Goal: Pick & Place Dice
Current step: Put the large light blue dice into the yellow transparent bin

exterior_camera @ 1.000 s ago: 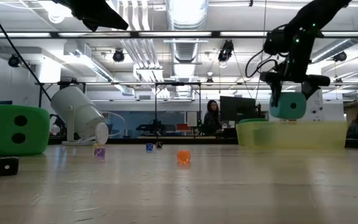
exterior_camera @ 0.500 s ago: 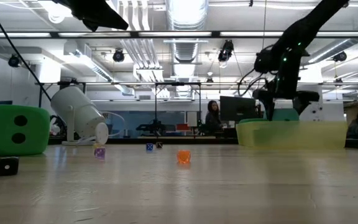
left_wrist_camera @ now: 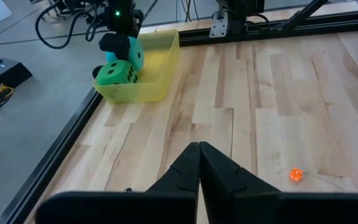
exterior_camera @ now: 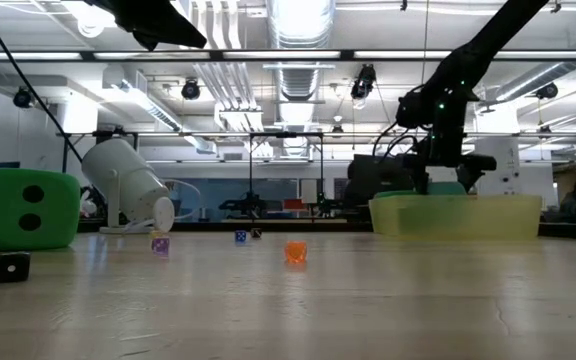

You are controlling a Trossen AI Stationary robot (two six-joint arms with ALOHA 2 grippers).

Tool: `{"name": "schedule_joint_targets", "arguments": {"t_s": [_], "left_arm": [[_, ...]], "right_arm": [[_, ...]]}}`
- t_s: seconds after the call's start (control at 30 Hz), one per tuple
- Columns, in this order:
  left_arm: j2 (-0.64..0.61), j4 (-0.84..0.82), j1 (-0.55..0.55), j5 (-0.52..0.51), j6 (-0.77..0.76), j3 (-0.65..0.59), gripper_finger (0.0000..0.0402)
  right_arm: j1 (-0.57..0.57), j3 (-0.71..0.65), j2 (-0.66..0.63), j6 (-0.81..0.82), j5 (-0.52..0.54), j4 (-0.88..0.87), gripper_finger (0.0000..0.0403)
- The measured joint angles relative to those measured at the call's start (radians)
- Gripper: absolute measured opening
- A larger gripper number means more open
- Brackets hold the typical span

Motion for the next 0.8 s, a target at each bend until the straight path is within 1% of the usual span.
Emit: {"name": "schedule_joint_targets", "arguments": {"t_s": [0.23,0.8], "left_arm": [[0.000,0.000,0.000,-0.003,0.000,0.000,0.0012],[0.000,-0.001,0.000,-0.003,0.001,0.000,0.0012]], "right_arm": [[0.000,0.002,-0.009,-0.021,-0.004,0.000,0.0375],[0.000,0.000,-0.010,-0.025,-0.003,0.001,0.0377]]}}
